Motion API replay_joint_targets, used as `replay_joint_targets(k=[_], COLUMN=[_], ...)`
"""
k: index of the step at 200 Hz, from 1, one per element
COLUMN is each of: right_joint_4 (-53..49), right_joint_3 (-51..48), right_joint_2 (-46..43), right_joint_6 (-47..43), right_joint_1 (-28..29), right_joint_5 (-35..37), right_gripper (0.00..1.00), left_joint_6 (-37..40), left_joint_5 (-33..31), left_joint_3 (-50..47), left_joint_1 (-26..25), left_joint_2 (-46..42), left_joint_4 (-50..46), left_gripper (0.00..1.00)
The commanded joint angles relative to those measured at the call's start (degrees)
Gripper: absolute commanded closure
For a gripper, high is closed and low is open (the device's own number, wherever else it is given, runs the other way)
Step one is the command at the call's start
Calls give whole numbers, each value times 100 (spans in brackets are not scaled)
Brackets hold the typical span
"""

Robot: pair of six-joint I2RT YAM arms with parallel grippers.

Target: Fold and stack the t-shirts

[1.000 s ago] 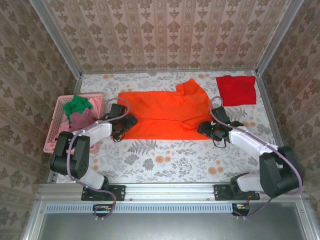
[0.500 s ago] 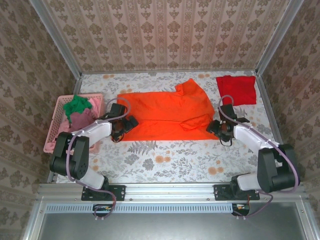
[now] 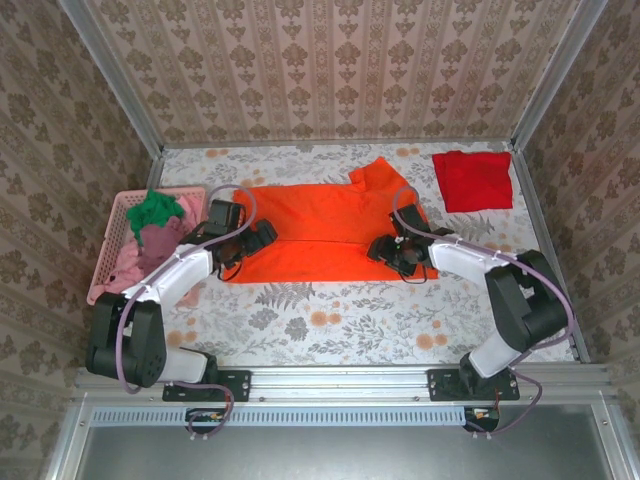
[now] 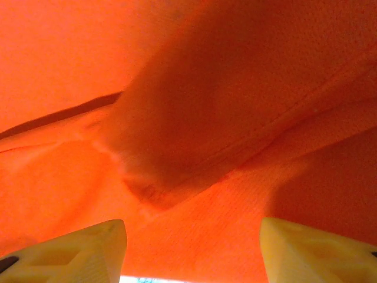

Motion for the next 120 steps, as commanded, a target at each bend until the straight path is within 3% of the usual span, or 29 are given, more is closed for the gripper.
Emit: replay_joint_targets(k=[1,120], right_joint_4=[279,-78], right_joint_3=[206,1086], right_joint_2=[212,892], right_joint_6=[277,-40], right_joint_1=[-13,197], right_joint_5=[-11,-309], right_gripper=[39,53], left_joint_6=[290,333], left_joint_5=[158,431], left_joint_3=[-62,-322], left_joint_1=[65,345], left_joint_2=[-11,374], left_joint_4=[218,612], left_gripper=[0,0])
